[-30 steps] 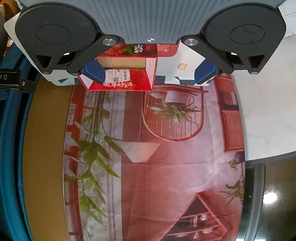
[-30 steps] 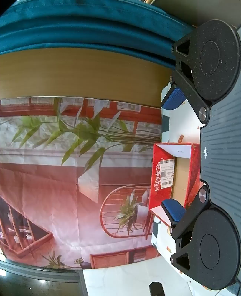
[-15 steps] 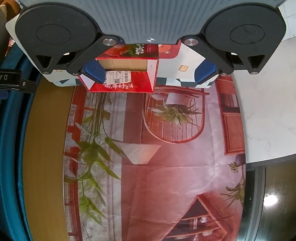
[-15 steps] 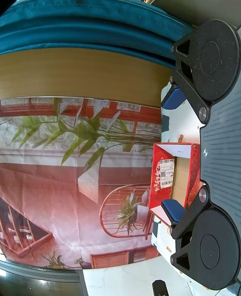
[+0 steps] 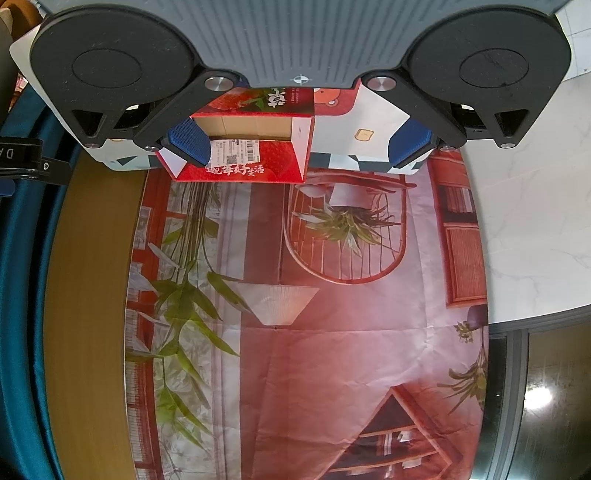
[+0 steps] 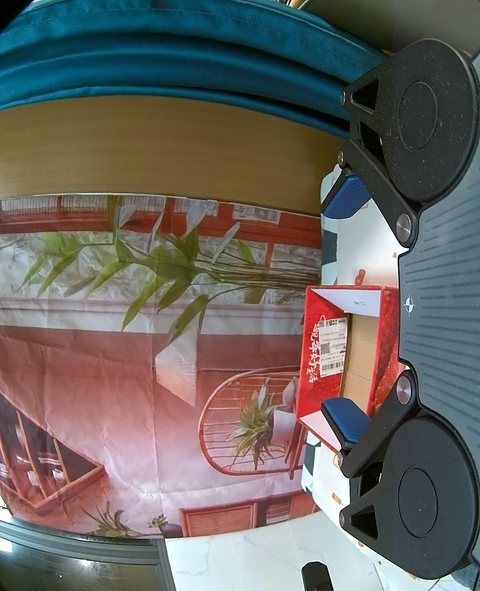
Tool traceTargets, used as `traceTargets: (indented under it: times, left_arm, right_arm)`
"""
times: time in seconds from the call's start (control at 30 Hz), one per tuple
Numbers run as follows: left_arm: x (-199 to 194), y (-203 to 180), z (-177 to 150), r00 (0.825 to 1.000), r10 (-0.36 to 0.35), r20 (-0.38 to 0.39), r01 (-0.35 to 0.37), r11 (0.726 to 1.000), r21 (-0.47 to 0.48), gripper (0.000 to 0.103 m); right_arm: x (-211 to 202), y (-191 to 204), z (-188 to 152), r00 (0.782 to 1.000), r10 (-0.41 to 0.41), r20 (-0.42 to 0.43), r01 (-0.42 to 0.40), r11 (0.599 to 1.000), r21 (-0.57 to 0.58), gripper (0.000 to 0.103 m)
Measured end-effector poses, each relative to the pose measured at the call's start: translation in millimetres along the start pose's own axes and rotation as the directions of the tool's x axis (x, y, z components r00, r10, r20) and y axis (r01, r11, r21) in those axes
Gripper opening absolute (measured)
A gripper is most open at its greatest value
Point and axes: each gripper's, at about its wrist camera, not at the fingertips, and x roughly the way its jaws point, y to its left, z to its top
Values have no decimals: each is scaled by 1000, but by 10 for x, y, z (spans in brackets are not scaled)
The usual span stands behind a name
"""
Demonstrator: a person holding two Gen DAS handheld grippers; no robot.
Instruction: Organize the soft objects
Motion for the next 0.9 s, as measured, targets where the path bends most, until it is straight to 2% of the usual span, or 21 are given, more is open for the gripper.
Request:
traceTargets:
  times: [0.9]
  left_arm:
    - [-4,-11,-29,1000,7,10,-7,1000,-7,103]
  right_arm:
    - [35,-1,-33,1000,0,0,0,1000,-2,103]
